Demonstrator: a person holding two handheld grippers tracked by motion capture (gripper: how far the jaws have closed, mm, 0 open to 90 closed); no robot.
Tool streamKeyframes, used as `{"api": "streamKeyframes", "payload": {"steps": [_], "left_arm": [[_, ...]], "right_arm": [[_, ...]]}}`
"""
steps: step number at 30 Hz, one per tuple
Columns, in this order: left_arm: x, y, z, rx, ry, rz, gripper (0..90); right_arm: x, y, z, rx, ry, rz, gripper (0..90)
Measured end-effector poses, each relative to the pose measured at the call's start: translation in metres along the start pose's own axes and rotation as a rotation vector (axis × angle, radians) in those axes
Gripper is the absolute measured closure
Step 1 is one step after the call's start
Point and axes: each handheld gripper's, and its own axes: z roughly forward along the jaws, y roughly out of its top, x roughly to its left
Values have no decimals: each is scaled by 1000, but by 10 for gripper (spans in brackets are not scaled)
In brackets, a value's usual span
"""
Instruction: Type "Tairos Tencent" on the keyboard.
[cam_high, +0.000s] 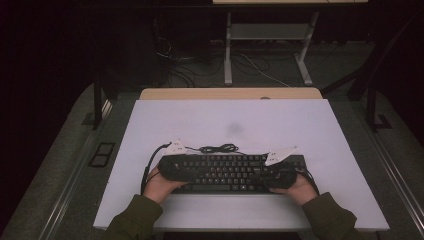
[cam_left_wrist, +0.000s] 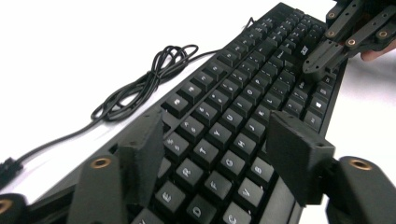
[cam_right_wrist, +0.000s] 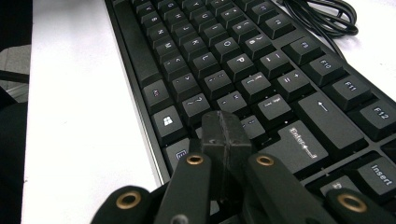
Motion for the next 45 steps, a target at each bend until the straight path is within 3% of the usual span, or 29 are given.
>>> {"api": "streamKeyframes", "payload": {"steps": [7,11,17,29,39,45], "left_arm": [[0,8,6,-20,13,0,568],[-1,7,10,2,27,16,686],[2,6,13,25,21,0,884],[0,2,23,116,13,16,889],[1,-1,27,159,24,31,890],[0,-1,27,149,22,21,890]], "right_arm": [[0,0,0,-1,0,1,894],[0,0,0,-2,2,3,894],[0,0,0,-1,2,1,895],[0,0,0,-1,0,-1,894],[0,0,0,0,1,-2,895],[0,0,0,1,-1,-3,895]]}}
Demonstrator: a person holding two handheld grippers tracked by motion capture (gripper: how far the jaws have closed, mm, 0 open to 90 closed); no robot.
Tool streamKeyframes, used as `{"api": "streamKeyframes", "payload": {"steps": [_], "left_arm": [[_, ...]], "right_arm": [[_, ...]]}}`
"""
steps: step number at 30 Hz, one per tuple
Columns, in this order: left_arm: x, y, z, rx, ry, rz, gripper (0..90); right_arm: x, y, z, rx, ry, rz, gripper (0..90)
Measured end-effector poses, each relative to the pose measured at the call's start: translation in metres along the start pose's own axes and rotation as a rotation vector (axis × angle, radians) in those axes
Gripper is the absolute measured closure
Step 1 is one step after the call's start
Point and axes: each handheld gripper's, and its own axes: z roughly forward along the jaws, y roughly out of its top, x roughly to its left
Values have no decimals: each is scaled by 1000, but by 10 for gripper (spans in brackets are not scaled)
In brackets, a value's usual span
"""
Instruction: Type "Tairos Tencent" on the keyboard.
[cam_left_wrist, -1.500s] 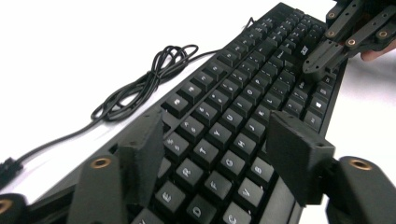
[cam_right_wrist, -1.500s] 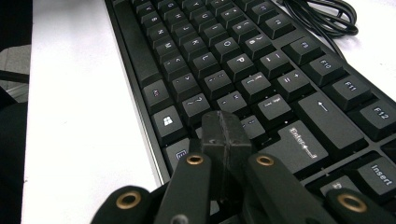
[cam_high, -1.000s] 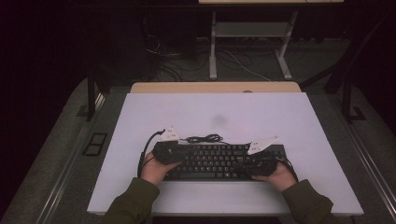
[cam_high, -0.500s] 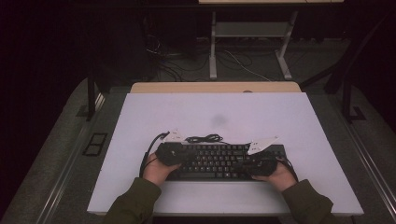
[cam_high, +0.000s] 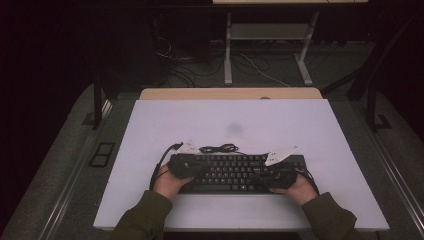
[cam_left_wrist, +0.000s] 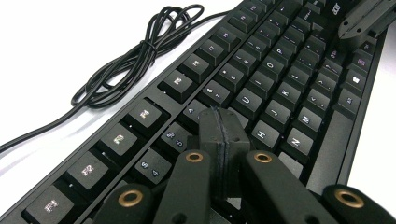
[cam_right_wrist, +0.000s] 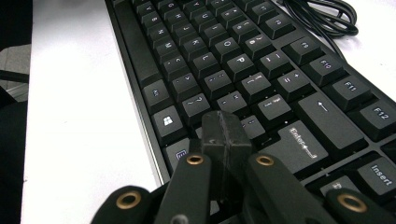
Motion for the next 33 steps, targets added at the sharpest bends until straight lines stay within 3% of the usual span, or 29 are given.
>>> {"api": "streamKeyframes", "payload": {"steps": [5,10,24,31,33], "left_arm": [[0,0,-7,-47,-8,-21,879],[2,-3,-14,-72,-12,-31,783],[5,-21,-41,-149,19,-81,327],[3,-31,-43,-152,29,-79,296],[3,-31,-43,-147,34,-62,289]], "right_arm": [[0,0,0,0,-2,-2,895],[0,0,0,0,-1,-1,895],[0,0,0,-2,1,1,895],[0,1,-2,-4,-2,-3,894],[-1,2,-5,-32,-1,6,893]]}}
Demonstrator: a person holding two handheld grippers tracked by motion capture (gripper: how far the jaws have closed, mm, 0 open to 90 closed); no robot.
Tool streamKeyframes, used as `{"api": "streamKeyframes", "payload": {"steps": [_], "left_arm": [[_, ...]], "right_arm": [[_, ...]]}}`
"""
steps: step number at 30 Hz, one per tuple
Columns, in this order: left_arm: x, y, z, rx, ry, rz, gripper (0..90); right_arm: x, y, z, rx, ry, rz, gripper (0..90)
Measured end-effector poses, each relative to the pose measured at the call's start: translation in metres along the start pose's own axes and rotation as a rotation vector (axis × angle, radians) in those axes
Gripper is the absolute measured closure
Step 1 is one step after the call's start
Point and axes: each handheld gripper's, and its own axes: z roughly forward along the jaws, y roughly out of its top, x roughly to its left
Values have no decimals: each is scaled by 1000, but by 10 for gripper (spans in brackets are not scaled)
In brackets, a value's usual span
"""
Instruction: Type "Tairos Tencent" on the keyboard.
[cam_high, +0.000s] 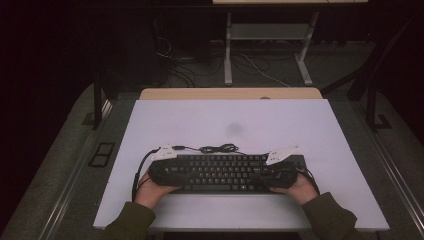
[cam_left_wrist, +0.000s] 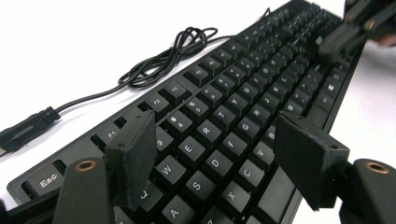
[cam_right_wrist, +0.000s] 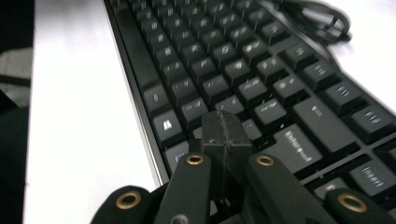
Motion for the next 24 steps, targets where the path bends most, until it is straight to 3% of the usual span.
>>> {"api": "streamKeyframes", "payload": {"steps": [6,16,24], "left_arm": [[-2,-1,2,-1,-7,1,287],[-3,-2,3,-1,-8,-3,291],[-3,-2,4,-3,-4,-10,308]], "right_arm": [[-3,3,-6,-56,7,25,817],[-6,10,1,-115,-4,72,436],[-7,20,10,-150,-12,87,335]]}}
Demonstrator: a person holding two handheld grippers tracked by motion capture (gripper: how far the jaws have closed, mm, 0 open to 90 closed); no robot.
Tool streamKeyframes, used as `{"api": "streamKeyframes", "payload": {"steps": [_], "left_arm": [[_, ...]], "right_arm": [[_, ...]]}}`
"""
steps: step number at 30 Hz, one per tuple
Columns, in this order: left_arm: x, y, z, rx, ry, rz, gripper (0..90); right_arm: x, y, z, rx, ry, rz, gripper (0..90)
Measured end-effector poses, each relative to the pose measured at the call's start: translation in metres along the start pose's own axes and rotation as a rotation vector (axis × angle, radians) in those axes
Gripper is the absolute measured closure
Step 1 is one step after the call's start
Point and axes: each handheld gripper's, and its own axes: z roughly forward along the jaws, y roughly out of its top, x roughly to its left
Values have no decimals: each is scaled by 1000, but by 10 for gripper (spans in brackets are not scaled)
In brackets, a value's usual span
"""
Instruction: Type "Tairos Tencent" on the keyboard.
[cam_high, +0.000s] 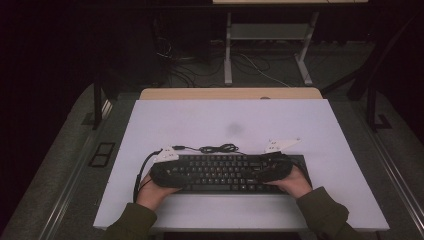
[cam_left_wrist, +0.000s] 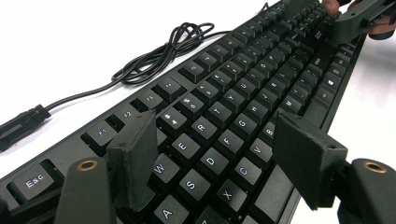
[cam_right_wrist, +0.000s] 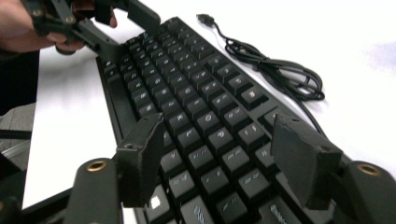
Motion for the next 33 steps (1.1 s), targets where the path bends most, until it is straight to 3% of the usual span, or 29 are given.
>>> {"api": "streamKeyframes", "payload": {"steps": [6,19,33], "left_arm": [[1,0,1,2,3,-6,354],[3,1,2,9,13,-9,555],[4,3,7,42,39,-1,861]], "right_arm": [[-1,7,6,-23,4,3,317],[-1,23,24,-47,7,-12,297],[3,26,36,-45,17,-26,296]]}}
